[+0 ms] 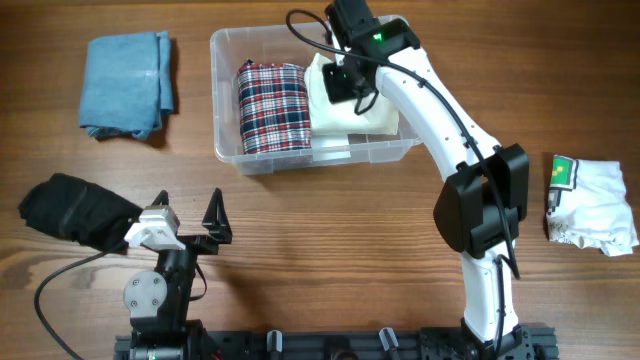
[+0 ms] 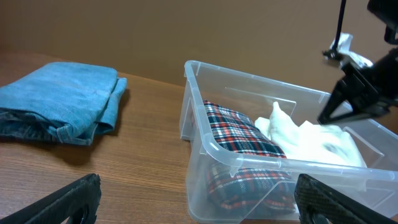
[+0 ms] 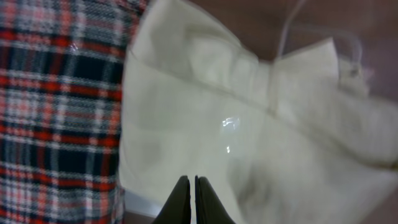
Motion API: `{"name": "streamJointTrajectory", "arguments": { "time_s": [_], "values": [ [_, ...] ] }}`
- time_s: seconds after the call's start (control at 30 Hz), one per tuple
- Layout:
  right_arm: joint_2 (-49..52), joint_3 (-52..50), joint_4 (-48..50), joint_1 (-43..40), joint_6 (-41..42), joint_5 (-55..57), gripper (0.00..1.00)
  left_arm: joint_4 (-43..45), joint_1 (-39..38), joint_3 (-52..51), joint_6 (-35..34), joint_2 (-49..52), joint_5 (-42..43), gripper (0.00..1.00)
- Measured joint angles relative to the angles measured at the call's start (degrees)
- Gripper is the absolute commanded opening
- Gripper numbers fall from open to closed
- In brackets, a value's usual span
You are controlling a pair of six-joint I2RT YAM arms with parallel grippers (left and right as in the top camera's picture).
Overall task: Pack container
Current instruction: 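Push and flatten the cream cloth into the bin with the right gripper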
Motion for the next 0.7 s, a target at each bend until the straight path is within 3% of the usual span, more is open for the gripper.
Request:
{"name": "streamJointTrajectory", "arguments": {
  "time_s": [0.2, 0.33, 0.7],
  "values": [
    [4.1, 0.3, 8.9, 0.0, -3.8, -2.9, 0.05, 0.0, 0.0, 0.0, 0.0, 0.0, 0.0, 1.0],
    [10.2, 0.6, 10.3, -0.1, -5.2, -5.9, 0.04, 0.0, 0.0, 0.0, 0.0, 0.0, 0.0, 1.0],
    [9.2, 1.6, 8.0, -0.5, -5.6, -7.2, 0.04, 0.0, 0.0, 0.0, 0.0, 0.0, 0.0, 1.0]
  ]
}}
